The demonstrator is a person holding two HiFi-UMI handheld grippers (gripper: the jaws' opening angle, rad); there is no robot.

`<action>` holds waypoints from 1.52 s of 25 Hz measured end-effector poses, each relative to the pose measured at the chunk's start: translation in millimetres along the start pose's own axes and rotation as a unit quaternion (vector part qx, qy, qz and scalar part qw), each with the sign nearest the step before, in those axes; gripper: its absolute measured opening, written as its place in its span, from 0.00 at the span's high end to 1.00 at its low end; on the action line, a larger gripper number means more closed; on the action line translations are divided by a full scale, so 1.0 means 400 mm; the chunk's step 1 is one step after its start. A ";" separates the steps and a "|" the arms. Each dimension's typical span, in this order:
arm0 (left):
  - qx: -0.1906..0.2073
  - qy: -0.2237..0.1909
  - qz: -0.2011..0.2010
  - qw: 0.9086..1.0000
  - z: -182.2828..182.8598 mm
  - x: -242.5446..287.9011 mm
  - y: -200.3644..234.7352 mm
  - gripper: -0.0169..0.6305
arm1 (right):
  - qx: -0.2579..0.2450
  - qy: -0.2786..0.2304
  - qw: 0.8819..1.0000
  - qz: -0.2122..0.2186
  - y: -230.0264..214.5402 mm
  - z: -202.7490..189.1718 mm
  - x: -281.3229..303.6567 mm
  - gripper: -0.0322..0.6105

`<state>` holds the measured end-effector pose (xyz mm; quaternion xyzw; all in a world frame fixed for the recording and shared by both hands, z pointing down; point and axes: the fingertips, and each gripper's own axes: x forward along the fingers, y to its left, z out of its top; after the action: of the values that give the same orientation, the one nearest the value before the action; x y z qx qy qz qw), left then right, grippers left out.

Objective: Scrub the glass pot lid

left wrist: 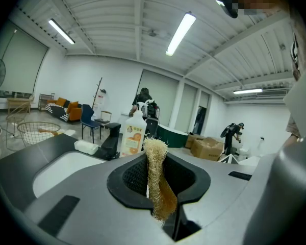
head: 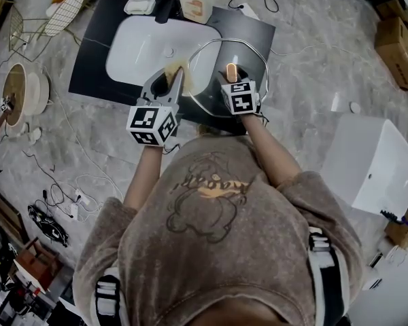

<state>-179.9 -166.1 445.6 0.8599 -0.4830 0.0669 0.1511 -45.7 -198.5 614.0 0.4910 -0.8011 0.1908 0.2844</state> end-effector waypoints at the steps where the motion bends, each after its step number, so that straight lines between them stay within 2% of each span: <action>1: 0.000 0.000 0.000 1.000 -0.001 0.001 0.002 0.86 | -0.004 0.005 1.000 -0.005 0.000 -0.002 0.002 0.57; 5: -0.002 0.003 0.000 1.000 -0.001 0.009 0.012 0.86 | -0.013 0.023 0.999 -0.022 -0.001 -0.004 0.009 0.57; 9: -0.005 0.000 -0.002 1.000 0.012 0.015 0.010 0.86 | -0.002 0.035 0.999 -0.033 -0.002 -0.002 0.001 0.58; 14: -0.009 -0.007 -0.001 1.000 0.021 0.028 0.016 0.86 | -0.001 0.053 0.998 -0.033 -0.003 -0.010 -0.006 0.60; 21: -0.007 -0.019 -0.008 1.000 0.047 0.055 0.001 0.86 | -0.031 0.059 0.997 -0.029 0.001 -0.026 -0.040 0.65; 26: -0.007 -0.022 -0.010 1.000 0.055 0.067 -0.007 0.86 | -0.065 0.043 0.997 -0.015 -0.003 -0.011 -0.066 0.68; 31: -0.009 -0.031 -0.009 0.999 0.072 0.080 -0.019 0.86 | -0.053 0.007 0.999 0.000 -0.031 0.045 -0.116 0.68; 38: -0.010 -0.057 0.001 0.998 0.123 0.084 -0.043 0.86 | -0.050 -0.068 0.996 0.025 -0.100 0.154 -0.222 0.68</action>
<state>-149.1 -200.8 404.2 0.8605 -0.4919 0.0130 0.1319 5.2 -192.2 510.9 0.4675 -0.8392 0.1238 0.2488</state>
